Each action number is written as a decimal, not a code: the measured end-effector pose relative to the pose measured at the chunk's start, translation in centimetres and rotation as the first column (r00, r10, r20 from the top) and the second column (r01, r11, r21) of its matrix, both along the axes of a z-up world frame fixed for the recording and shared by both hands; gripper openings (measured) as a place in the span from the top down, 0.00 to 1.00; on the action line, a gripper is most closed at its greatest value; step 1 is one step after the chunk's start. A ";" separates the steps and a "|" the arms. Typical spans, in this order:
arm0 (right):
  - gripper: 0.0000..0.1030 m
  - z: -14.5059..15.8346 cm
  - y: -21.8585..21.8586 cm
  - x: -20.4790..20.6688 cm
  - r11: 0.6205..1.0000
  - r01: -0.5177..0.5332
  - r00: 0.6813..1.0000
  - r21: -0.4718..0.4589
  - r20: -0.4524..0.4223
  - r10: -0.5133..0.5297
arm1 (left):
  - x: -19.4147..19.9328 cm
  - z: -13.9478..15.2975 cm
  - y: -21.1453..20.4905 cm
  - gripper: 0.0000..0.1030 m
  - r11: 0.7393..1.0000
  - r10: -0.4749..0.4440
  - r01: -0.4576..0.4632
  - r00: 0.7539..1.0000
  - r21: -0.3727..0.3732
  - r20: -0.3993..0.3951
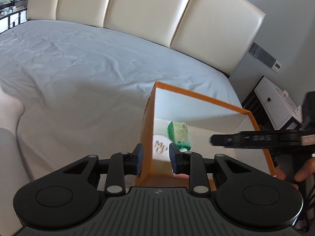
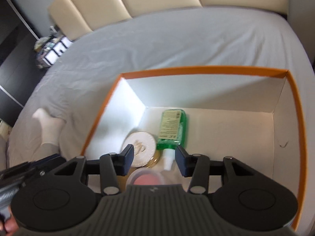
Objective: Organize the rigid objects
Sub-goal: 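Grasp the yellow bottle with the left tool while the right tool approaches the yellow cap, then carry the yellow bottle into the box with the left tool while the right drops the compact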
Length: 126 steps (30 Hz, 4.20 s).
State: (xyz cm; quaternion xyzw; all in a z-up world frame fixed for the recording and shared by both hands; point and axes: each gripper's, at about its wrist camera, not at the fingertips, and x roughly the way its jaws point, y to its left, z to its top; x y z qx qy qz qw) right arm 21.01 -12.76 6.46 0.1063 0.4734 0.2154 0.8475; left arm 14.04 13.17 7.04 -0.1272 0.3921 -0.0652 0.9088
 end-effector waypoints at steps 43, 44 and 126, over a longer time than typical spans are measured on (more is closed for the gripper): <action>0.51 -11.7 -8.5 -11.5 0.995 0.096 0.995 -0.039 -0.007 -0.096 | -4.3 -10.2 -14.3 0.46 0.965 -0.247 0.262 0.930 0.018 -0.273; 0.51 -11.8 -8.3 -11.5 0.995 0.092 0.996 -0.044 -0.001 -0.092 | -4.3 -10.4 -14.9 0.46 0.963 -0.249 0.269 0.926 0.033 -0.285; 0.51 -5.4 7.9 10.2 0.997 -0.070 0.995 -0.035 -0.068 0.068 | 8.3 3.4 0.7 0.77 0.996 0.014 -0.030 0.979 0.079 0.202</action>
